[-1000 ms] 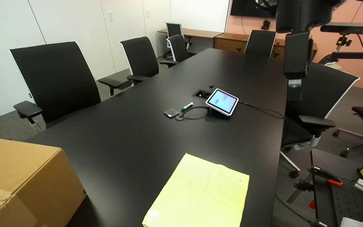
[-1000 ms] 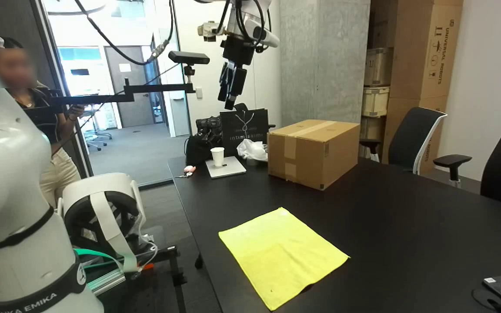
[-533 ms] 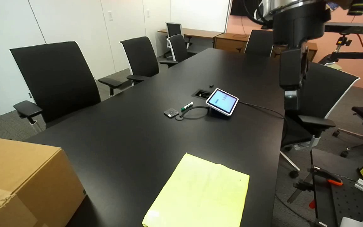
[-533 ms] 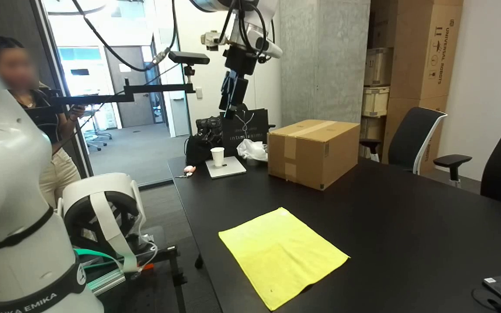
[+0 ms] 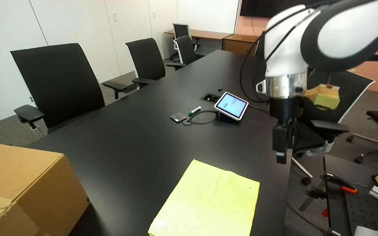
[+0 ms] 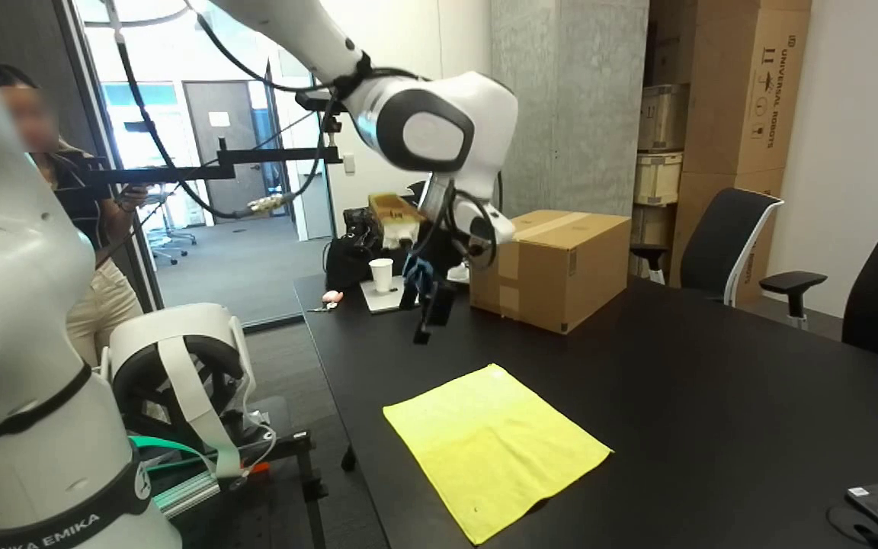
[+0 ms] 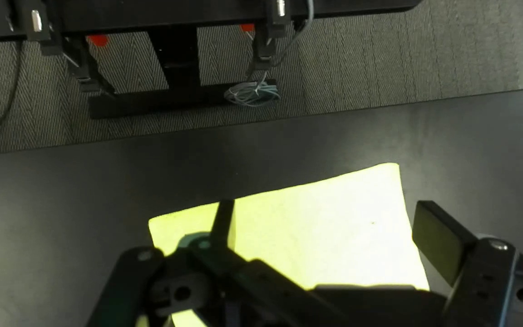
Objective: Fold the cloth
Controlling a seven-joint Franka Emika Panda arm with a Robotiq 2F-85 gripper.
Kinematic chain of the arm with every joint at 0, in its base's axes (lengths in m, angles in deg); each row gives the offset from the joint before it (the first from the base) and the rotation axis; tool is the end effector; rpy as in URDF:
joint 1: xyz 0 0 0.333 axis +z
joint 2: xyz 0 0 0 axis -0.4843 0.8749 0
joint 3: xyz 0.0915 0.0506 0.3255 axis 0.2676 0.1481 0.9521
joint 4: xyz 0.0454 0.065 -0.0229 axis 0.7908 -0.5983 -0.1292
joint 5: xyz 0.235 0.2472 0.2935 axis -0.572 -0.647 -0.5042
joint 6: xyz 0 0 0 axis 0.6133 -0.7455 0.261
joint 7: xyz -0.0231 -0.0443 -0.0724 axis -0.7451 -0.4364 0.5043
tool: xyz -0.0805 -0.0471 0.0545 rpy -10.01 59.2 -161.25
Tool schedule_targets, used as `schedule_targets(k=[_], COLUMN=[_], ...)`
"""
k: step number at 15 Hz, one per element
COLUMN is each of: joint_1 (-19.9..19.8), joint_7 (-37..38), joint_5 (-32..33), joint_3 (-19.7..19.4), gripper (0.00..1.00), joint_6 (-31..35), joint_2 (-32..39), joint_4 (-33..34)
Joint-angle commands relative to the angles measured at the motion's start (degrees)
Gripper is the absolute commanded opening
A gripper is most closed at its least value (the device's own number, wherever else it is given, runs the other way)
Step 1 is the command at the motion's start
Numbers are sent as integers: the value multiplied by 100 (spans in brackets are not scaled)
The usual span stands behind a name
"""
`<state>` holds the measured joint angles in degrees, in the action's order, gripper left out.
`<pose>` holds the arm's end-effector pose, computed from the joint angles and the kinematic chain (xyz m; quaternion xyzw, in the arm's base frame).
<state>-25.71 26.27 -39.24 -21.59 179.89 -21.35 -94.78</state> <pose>0.4824 0.0690 0.2999 -0.9838 0.0332 0.1582 0.0777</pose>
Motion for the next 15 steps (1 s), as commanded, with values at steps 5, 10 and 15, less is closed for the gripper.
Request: schedule_targets(k=[5,10,15], joint_1=[-181,-500,-896], joint_7=[-1191,-1275,-1185], joint_5=[-181,-506,-548], joint_3=[-90,104,303], gripper=[100,100,100], joint_6=[2251,3164,3622], joint_2=[1744,2907,3864], joint_4=[-428,37,641])
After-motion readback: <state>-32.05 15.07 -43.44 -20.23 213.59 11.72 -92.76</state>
